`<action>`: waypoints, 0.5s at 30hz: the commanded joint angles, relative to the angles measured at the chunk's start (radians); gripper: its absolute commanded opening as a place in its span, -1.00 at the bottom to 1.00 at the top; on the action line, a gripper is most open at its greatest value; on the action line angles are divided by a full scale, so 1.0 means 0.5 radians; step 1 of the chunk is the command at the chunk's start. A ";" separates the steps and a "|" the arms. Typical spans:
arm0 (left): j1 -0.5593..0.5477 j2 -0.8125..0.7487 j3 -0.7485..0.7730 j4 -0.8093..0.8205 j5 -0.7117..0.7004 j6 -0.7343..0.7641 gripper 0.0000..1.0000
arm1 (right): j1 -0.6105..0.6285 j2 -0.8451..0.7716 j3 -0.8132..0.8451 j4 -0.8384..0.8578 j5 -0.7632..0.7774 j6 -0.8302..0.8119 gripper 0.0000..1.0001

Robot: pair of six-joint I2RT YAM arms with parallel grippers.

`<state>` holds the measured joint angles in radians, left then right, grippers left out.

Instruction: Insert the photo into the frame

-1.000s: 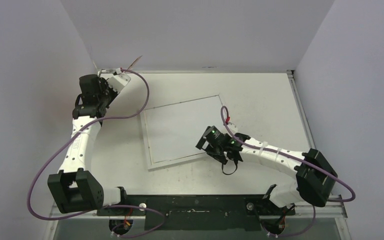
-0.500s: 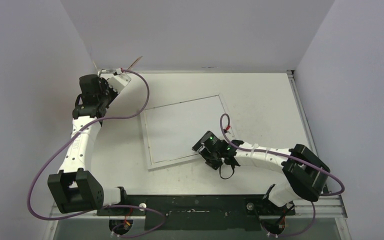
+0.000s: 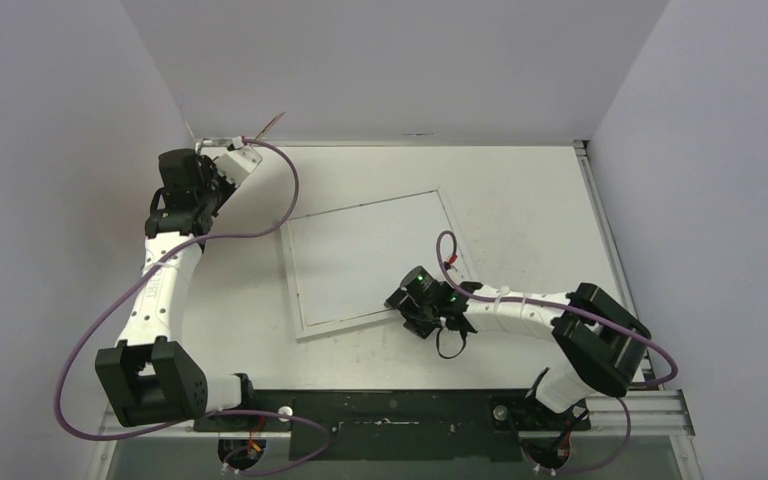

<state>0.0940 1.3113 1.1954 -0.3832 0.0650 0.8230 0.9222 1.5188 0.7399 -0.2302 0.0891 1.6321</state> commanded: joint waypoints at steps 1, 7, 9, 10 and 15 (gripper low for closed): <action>0.019 -0.068 0.033 0.165 0.018 -0.014 -1.00 | -0.038 0.019 -0.016 0.060 0.004 -0.033 0.24; 0.017 -0.061 0.041 0.171 0.012 -0.011 -1.00 | -0.061 0.064 0.027 -0.011 -0.012 -0.080 0.21; 0.017 -0.061 0.042 0.171 0.016 -0.011 -1.00 | -0.076 0.082 0.050 -0.039 -0.016 -0.109 0.21; 0.019 -0.061 0.041 0.171 0.016 -0.011 -1.00 | -0.081 0.089 0.068 -0.053 -0.023 -0.122 0.21; 0.020 -0.055 0.040 0.183 0.011 -0.011 -1.00 | -0.086 0.132 0.116 -0.145 -0.033 -0.175 0.16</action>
<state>0.0944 1.3113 1.1954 -0.3817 0.0647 0.8230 0.8886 1.5581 0.7727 -0.2424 0.0612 1.5814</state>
